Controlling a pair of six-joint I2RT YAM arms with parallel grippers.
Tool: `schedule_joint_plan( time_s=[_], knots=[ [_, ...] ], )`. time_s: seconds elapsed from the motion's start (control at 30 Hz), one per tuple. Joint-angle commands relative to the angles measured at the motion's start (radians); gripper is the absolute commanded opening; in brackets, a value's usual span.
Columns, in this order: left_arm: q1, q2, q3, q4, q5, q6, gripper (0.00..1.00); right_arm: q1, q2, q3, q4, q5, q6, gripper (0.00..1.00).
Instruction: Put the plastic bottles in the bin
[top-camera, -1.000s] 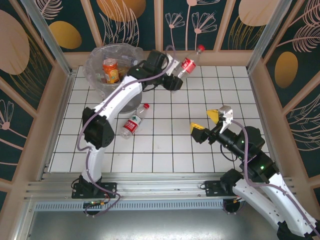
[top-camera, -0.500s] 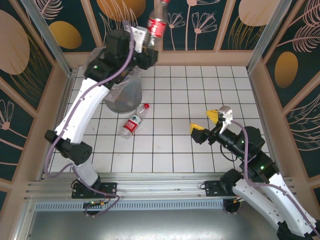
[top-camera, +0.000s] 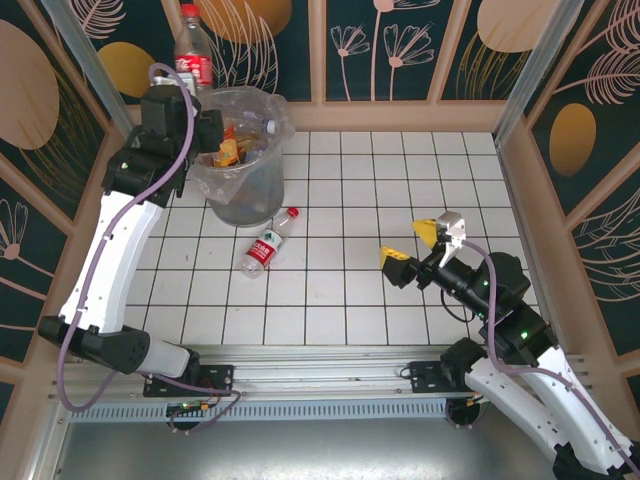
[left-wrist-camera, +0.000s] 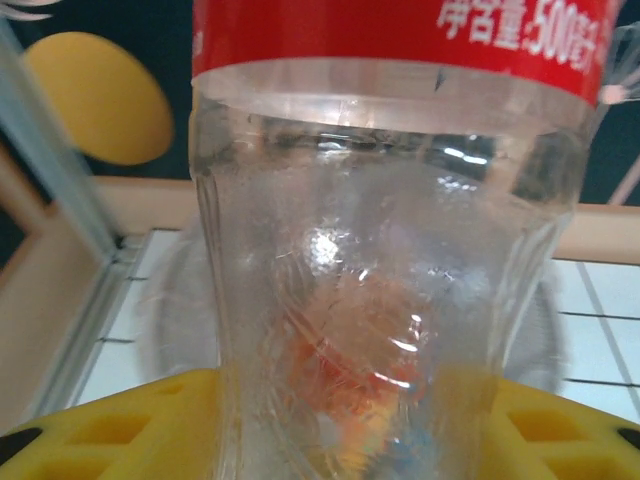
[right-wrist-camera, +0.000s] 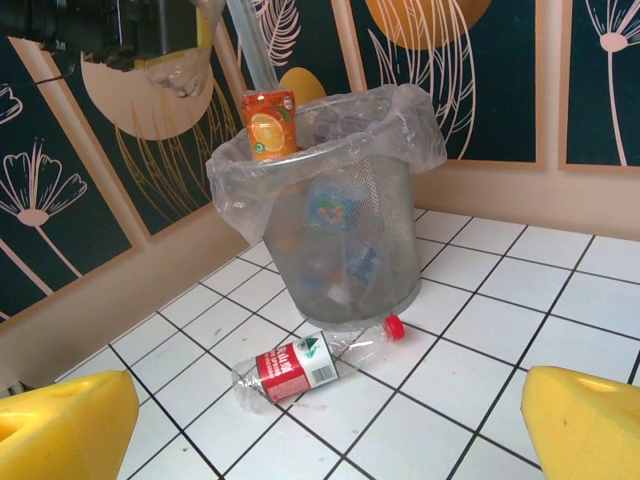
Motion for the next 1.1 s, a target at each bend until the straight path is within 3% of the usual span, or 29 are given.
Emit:
schedule_joint_plan(
  time_s=[0.0,0.1,0.23,0.5,1.07],
  knots=[
    [0.037,-0.017,-0.024,-0.037,-0.064,-0.021,0.57,-0.006,0.002,-0.007,0.023,-0.025,0.022,0.99],
    [0.076,-0.020,-0.056,-0.046,-0.068,-0.021,0.57,-0.007,0.001,-0.009,0.023,-0.026,0.024,0.99],
    [0.140,-0.010,-0.078,-0.051,0.015,-0.008,0.59,-0.007,0.002,-0.009,0.024,-0.029,0.022,0.99],
    [0.188,0.091,-0.043,-0.042,0.106,0.061,0.60,-0.008,0.003,-0.008,0.020,-0.028,0.023,0.99],
    [0.210,0.308,0.134,-0.098,0.304,0.106,0.63,-0.010,0.007,-0.007,0.017,-0.012,0.019,0.99]
  ],
)
